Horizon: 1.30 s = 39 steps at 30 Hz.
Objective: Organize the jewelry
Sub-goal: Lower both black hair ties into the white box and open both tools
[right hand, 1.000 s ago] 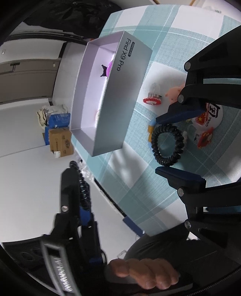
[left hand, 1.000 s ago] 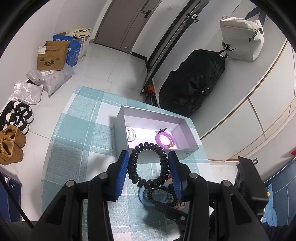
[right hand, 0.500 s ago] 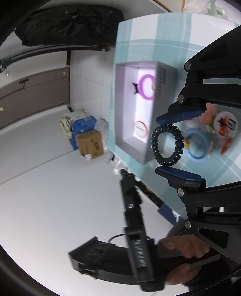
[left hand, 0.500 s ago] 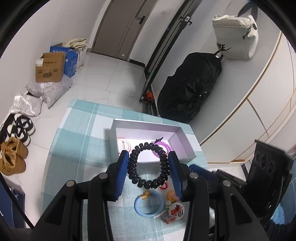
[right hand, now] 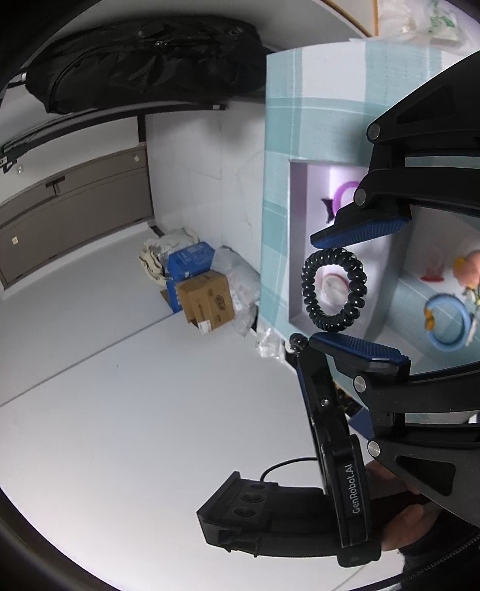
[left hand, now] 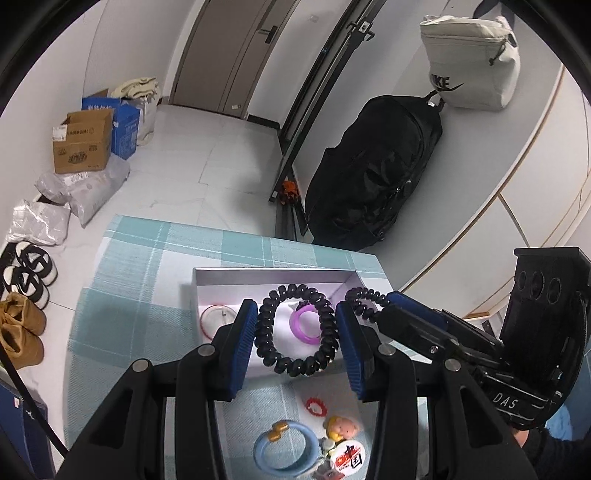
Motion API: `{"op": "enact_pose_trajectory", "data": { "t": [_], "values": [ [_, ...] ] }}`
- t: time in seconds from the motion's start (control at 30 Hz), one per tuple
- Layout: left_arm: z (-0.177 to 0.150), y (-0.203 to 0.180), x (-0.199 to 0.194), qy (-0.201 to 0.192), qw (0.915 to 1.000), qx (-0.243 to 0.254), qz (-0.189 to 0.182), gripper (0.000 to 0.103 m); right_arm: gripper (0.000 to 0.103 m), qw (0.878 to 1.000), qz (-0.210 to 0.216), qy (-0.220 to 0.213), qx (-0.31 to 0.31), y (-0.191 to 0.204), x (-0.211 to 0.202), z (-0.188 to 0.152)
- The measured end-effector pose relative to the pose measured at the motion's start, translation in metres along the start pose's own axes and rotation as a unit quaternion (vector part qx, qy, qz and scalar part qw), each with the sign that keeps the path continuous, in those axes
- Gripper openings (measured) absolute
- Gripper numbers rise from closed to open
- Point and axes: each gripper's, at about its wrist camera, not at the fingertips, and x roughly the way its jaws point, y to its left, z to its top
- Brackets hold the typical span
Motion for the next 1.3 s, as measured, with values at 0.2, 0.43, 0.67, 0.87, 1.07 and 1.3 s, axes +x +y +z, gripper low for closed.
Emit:
{"op": "enact_pose_trajectory", "data": {
  "t": [0.2,0.43,0.67,0.87,1.07,1.3],
  "values": [
    [0.008,0.002,0.018,0.011,0.9999,-0.008,0.001,0.038,0.045,1.000,-0.001,0.009,0.009,-0.014,0.012,0.009],
    [0.018,-0.002,0.038,0.026,0.9996,0.008,-0.002,0.038,0.045,1.000,-0.007,0.015,0.011,-0.027,0.031,0.021],
    [0.020,0.003,0.046,0.045,0.9990,0.001,-0.009,0.038,0.045,0.999,-0.010,0.024,0.024,-0.038,0.037,0.023],
    [0.020,0.005,0.056,0.055,0.9984,-0.004,-0.009,0.038,0.045,0.999,-0.014,0.037,0.030,-0.041,0.042,0.022],
    [0.020,0.005,0.056,0.056,0.9983,-0.006,-0.016,0.043,0.049,0.999,-0.017,0.042,0.028,-0.041,0.044,0.022],
    [0.018,0.005,0.050,0.047,0.9988,-0.012,-0.013,0.061,0.065,0.998,-0.024,0.037,0.034,-0.043,0.038,0.019]
  ]
}}
